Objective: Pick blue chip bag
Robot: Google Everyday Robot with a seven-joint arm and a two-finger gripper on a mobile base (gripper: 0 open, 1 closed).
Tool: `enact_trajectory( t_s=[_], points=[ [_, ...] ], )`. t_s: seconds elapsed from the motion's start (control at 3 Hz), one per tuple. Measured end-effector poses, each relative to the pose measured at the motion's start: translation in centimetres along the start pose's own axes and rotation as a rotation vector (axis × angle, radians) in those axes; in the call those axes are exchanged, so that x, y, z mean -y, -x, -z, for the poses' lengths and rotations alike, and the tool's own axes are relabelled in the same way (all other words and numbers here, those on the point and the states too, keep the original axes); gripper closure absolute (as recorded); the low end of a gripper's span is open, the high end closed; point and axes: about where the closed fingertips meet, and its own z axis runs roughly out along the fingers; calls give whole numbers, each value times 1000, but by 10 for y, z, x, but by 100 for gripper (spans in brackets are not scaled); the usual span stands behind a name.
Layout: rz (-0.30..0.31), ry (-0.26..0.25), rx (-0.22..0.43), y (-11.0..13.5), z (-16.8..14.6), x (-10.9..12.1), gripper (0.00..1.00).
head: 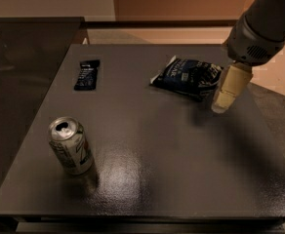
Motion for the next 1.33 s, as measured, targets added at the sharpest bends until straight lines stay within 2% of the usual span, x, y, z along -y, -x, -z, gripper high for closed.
enact_trajectory(
  t_s=[0.67,1.0,1.33],
  points=[
    [-98,-33,110,18,-46,50,0],
    [-151,-39,145,23,-66,70,0],
    [-180,-32,157,29,-85,84,0]
  ],
)
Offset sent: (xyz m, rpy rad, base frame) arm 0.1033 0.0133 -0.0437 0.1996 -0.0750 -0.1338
